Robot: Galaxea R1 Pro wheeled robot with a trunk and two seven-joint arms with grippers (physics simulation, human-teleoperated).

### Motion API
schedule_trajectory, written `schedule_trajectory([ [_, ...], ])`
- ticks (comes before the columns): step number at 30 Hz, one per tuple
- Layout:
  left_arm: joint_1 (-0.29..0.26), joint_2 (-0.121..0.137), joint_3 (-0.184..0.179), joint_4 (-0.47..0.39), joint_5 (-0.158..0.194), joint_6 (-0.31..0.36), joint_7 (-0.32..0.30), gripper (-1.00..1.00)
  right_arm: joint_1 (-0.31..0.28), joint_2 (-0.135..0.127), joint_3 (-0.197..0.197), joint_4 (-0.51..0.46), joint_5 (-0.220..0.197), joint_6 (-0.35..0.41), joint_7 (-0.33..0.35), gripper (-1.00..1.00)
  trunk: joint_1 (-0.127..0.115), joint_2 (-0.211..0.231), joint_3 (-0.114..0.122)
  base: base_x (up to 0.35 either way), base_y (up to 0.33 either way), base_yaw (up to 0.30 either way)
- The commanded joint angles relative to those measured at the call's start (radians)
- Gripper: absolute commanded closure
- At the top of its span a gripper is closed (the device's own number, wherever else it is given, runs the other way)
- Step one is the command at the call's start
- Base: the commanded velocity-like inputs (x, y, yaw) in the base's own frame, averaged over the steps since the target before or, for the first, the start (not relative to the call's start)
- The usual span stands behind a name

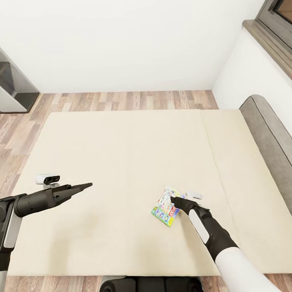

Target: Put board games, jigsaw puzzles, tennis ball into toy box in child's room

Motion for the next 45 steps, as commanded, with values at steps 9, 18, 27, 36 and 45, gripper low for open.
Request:
schedule_trajectory([
  [9, 0.000, 0.000, 0.000, 0.000, -0.001, 0.011, -0.004, -1.00, 0.000, 0.001, 0.003, -0.002, -0.011, 0.003, -0.010, -1.00, 0.000, -0.001, -0.016, 0.000, 0.000, 0.000],
  [18, 0.000, -0.009, 0.000, 0.000, -0.002, 0.011, -0.004, -1.00, 0.000, 0.002, 0.003, -0.002, -0.011, 0.003, -0.009, -1.00, 0.000, -0.001, -0.031, 0.000, 0.000, 0.000],
  [27, 0.000, -0.016, 0.000, 0.000, -0.003, 0.011, -0.004, -1.00, 0.000, 0.003, 0.003, -0.002, -0.011, 0.003, -0.009, -1.00, 0.000, -0.001, -0.046, 0.000, 0.000, 0.000],
  [36, 0.000, -0.017, 0.000, 0.000, -0.003, 0.011, -0.004, -1.00, 0.000, 0.003, 0.003, -0.002, -0.011, 0.003, -0.009, -1.00, 0.000, -0.001, -0.060, 0.000, 0.000, 0.000],
  [45, 0.000, -0.018, -0.001, 0.000, -0.002, 0.011, -0.004, -1.00, 0.000, 0.002, 0.004, 0.001, -0.011, 0.002, -0.008, -1.00, 0.000, -0.001, -0.074, 0.000, 0.000, 0.000],
])
